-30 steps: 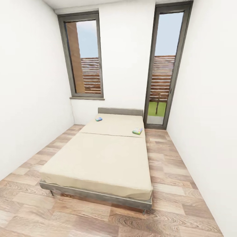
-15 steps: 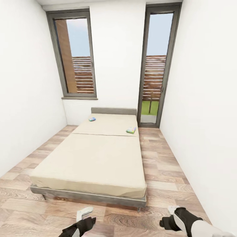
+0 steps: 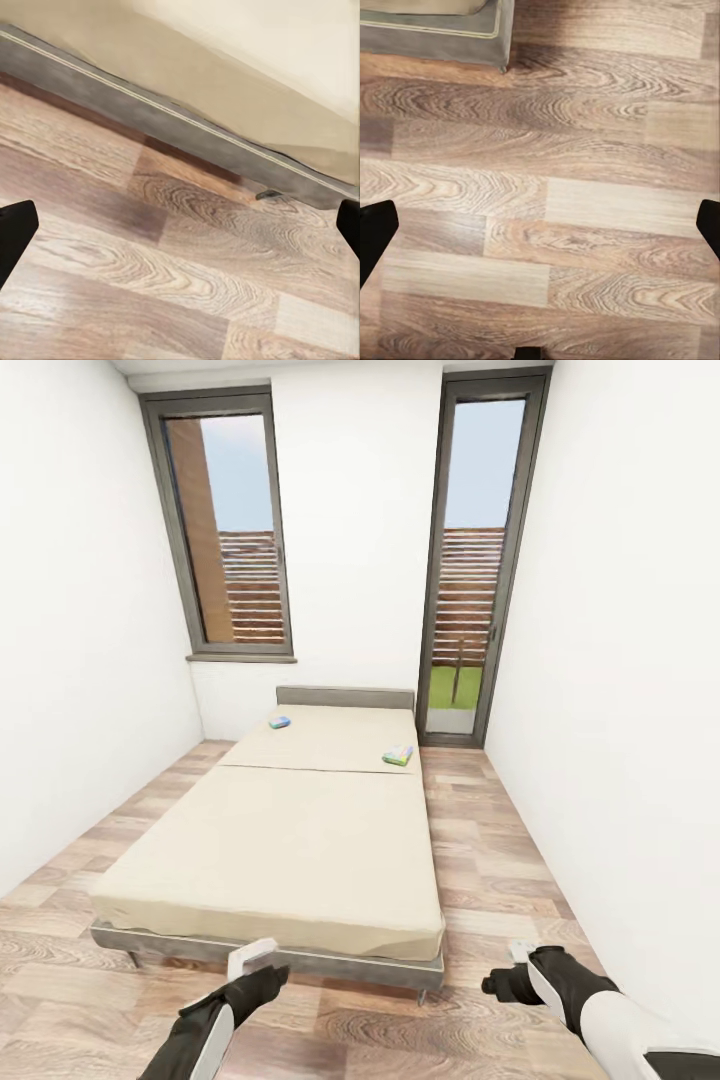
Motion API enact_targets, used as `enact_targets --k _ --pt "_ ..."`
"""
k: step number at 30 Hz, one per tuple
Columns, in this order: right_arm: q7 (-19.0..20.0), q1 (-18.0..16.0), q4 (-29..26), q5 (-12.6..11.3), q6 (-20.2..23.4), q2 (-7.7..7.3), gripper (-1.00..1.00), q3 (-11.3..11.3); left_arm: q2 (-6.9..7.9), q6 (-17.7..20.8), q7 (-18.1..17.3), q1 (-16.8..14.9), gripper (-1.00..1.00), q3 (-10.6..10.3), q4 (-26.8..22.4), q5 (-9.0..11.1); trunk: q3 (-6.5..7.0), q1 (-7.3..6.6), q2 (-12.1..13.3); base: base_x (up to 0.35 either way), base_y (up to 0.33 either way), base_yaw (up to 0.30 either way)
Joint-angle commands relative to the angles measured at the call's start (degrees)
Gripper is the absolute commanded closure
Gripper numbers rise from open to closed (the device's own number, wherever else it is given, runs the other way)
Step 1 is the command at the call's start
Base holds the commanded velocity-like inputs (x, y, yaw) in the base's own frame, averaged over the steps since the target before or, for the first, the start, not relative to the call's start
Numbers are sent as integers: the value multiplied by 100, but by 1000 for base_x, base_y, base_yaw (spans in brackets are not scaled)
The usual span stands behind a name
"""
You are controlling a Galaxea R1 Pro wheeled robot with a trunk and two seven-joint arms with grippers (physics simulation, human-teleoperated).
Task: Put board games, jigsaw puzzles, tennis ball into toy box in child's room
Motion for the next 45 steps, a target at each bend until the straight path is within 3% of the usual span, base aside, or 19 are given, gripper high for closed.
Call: enact_targets --k 1,2,8,11,13,17,19,24,27,29,32,35,45 --pt "34 -11 -121 25 39 -10 -100 5 -14 178 -5 96 -100 17 -373 113 -6 0 -4 0 0 -6" --pt "40 -19 -235 31 46 -17 -100 6 -20 300 -3 185 -100 7 -712 194 -7 0 -4 0 0 -5" --pt "74 -12 -601 41 62 -51 -100 3 -37 558 3 429 -100 -51 -1531 450 -7 0 -4 0 0 -3" --pt "100 -1 -847 45 70 -82 -100 5 -45 656 32 551 -100 -151 -1895 575 -7 0 -4 0 0 -2" --pt "116 7 -1047 45 94 -101 -100 7 -53 719 113 630 -100 -336 -2126 664 -7 0 -4 0 0 -1" --pt "127 11 -1195 45 168 -107 -100 11 -61 759 259 681 -100 -584 -2261 734 -7 0 -4 0 0 0" --pt "144 16 -1295 47 240 -110 -100 17 -63 785 444 713 -100 -845 -2336 804 -7 0 -4 0 0 0" --pt "249 28 -1382 56 282 -113 -100 26 -63 804 677 741 -100 -1136 -2381 966 -7 0 -4 0 0 0" --pt "311 33 -1400 61 280 -115 -100 28 -63 803 724 747 -100 -1203 -2381 1047 -7 0 -4 0 0 0" --pt "460 54 -1426 85 233 -120 -100 31 -63 799 787 759 -100 -1316 -2380 1251 -7 0 -4 0 0 0" --pt "550 72 -1436 103 191 -123 -100 32 -63 800 816 763 -100 -1370 -2384 1366 -7 0 -4 0 0 0" --pt "861 123 -1454 177 40 -137 -100 33 -44 797 881 771 -100 -1530 -2392 1672 -7 0 -4 0 0 0" --pt "1550 183 -1470 456 -120 -207 -100 23 -5 767 953 790 -100 -1678 -2397 1937 -7 0 -4 0 0 0"
